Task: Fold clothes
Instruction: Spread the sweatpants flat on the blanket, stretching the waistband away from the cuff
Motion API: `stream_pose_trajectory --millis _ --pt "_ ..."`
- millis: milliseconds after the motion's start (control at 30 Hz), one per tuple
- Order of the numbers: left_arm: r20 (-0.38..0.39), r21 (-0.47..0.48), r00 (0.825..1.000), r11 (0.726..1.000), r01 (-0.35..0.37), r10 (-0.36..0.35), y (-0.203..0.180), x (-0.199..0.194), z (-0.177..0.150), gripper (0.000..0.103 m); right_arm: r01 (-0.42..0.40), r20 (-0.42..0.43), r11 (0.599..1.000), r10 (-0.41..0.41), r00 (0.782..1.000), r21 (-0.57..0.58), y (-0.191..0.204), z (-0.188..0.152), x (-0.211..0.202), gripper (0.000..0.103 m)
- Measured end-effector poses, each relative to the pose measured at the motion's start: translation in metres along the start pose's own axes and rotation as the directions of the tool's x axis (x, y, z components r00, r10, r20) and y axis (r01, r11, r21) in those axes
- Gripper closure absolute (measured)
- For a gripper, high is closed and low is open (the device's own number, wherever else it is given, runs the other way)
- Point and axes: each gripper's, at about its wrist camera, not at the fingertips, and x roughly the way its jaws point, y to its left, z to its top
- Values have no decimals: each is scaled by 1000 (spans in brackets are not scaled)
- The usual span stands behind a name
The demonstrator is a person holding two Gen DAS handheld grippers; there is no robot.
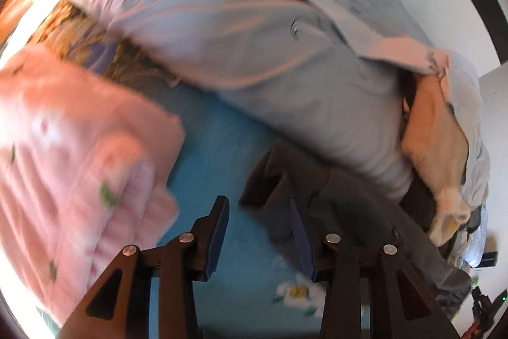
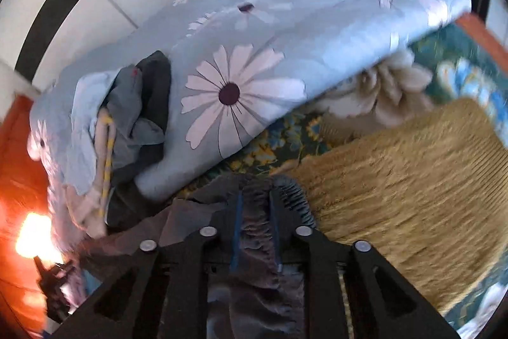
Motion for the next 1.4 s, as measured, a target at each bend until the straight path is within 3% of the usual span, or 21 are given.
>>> stream_pose_trajectory --millis 67,167,333,500,633,767,833,1067,1200,1300,1400 --pt "-22 -13 998 998 67 -67 -1 2 -10 60 29 53 999 -27 998 -33 7 -3 -22 74" --pt "-32 -54 994 993 101 -102 -4 13 -18 60 -40 46 997 43 998 -73 22 -20 -37 70" --pt "-30 -159 995 984 86 -92 -4 40 -17 60 -191 -128 967 171 977 -169 76 -70 1 67" --pt "-14 -237 994 967 98 -104 6 48 -13 67 -273 -304 918 183 935 -287 142 -111 64 67" --pt "-19 -148 990 980 136 -140 3 32 -16 67 -275 -364 874 123 923 -401 183 -128 97 67" --pt "26 68 997 995 72 -74 -7 8 -15 60 -289 -401 835 92 912 -467 202 -139 113 63" --pt "45 164 998 986 33 -40 -12 2 -12 55 -291 -408 822 79 909 -489 207 -144 117 62" --pt "4 308 998 950 55 -59 -29 24 2 55 -282 -424 771 18 906 -570 226 -159 133 62" --pt "-35 380 998 923 57 -47 -37 39 1 65 -268 -418 746 -16 908 -609 232 -166 138 62" --pt "-38 404 999 913 49 -37 -37 43 -1 86 -257 -413 726 -40 910 -637 237 -171 141 62" --pt "-36 410 997 909 78 -69 -33 40 -1 88 -246 -407 705 -65 911 -665 242 -176 145 62"
